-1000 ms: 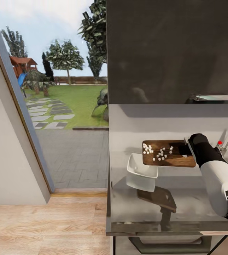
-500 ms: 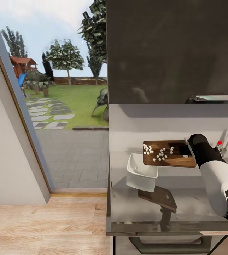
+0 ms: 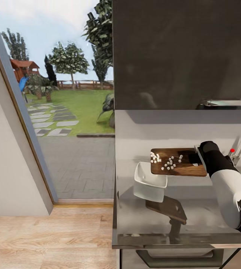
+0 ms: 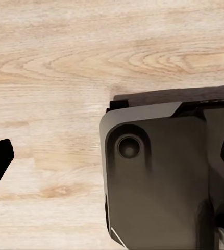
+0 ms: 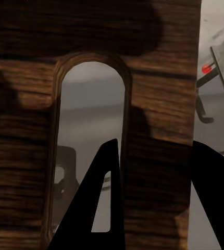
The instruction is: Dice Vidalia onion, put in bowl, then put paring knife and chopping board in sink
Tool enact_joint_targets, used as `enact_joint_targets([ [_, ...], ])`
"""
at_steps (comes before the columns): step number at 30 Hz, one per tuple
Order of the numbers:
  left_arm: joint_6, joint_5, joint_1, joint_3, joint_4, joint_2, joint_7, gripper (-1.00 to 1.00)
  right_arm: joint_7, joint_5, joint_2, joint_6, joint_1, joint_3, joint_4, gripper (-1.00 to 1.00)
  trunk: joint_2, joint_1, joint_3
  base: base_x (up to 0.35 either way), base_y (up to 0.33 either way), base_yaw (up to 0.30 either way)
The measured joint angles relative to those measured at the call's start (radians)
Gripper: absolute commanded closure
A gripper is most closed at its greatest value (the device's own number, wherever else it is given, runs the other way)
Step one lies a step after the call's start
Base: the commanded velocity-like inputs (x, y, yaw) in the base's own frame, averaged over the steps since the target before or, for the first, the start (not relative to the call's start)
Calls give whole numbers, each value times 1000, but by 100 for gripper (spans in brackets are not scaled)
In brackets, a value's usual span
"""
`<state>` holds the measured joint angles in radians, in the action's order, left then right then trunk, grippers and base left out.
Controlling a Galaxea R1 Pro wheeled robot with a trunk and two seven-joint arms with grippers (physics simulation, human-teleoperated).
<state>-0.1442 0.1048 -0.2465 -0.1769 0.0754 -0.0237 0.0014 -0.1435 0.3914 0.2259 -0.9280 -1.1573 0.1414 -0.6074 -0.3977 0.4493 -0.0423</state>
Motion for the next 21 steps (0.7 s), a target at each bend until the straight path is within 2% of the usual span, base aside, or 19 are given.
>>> enact_joint_targets([
  [7, 0, 0, 0, 0, 0, 0, 0, -100, 0, 0, 0, 0, 0, 0, 0, 100, 0, 0, 0, 0, 0, 0],
  [14, 0, 0, 0, 0, 0, 0, 0, -100, 2, 0, -2, 0, 0, 0, 1, 100, -49, 27, -22, 0, 0, 0],
  [21, 0, 0, 0, 0, 0, 0, 0, -100, 63, 0, -34, 0, 0, 0, 1, 100, -98, 54, -44, 0, 0, 0],
])
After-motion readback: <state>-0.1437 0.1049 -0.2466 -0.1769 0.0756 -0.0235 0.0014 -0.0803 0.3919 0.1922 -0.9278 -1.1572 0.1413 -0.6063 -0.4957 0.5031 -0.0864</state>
